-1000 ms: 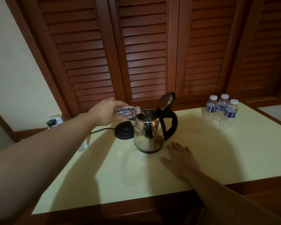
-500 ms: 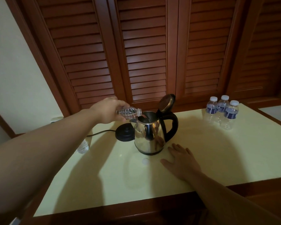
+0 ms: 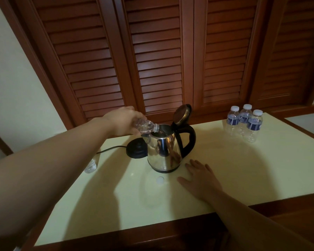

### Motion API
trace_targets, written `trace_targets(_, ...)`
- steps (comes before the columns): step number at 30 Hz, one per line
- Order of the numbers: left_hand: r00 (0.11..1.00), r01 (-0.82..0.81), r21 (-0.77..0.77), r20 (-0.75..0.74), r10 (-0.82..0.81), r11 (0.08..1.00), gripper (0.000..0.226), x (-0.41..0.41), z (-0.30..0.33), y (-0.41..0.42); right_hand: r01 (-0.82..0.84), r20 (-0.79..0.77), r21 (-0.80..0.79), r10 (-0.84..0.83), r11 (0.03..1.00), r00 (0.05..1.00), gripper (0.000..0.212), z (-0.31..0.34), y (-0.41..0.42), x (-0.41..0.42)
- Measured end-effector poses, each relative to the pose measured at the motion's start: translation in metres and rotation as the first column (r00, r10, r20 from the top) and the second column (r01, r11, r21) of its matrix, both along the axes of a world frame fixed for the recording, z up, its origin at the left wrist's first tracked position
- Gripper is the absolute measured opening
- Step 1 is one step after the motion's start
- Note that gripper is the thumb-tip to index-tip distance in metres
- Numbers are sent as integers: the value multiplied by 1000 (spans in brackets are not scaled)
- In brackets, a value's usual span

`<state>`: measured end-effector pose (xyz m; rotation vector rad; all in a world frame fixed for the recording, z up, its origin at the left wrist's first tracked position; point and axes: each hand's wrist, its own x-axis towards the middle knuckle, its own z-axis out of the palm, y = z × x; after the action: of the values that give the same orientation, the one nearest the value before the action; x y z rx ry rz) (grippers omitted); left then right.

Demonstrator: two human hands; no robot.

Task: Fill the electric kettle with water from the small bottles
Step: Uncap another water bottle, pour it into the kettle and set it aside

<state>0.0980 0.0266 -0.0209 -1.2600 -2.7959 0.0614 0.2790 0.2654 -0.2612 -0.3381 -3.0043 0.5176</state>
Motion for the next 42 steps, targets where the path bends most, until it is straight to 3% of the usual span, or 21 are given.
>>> trace_targets(7,999,37,-56,22,-36,998,74,-8,0,-1,-4,-14,2,4,1000,1000,81,2,-1,2)
trace_targets(13,998,58,-90,18,-57,994,71,-4,8,2,-2,-12,6,2,1000,1000,80,4,-2,2)
trace_targets(21,953,125,-308,-229,-201,943,69,10,21,15,6,-1,6,-6,1000,1000,80,4,-3,3)
trace_targets(25,950,125,-315,-237,-206,941,69,8,21,18,5,5,11,-5,1000,1000,79,7,-4,4)
trace_targets(28,966,118,-226,-199,-164,967,68,1,13,14,2,15,5,-2,1000,1000,79,7,-4,4)
trace_targets(35,998,-9,181,62,-2,984,64,-6,-22,-17,-10,23,31,9,999,1000,78,9,-5,4)
trace_targets(38,986,-90,446,168,16,890,58,8,-49,-37,-2,16,25,2,1000,1000,77,9,-5,5)
trace_targets(42,947,-272,686,317,59,676,52,27,-95,-63,3,-90,130,9,992,996,61,17,-16,11)
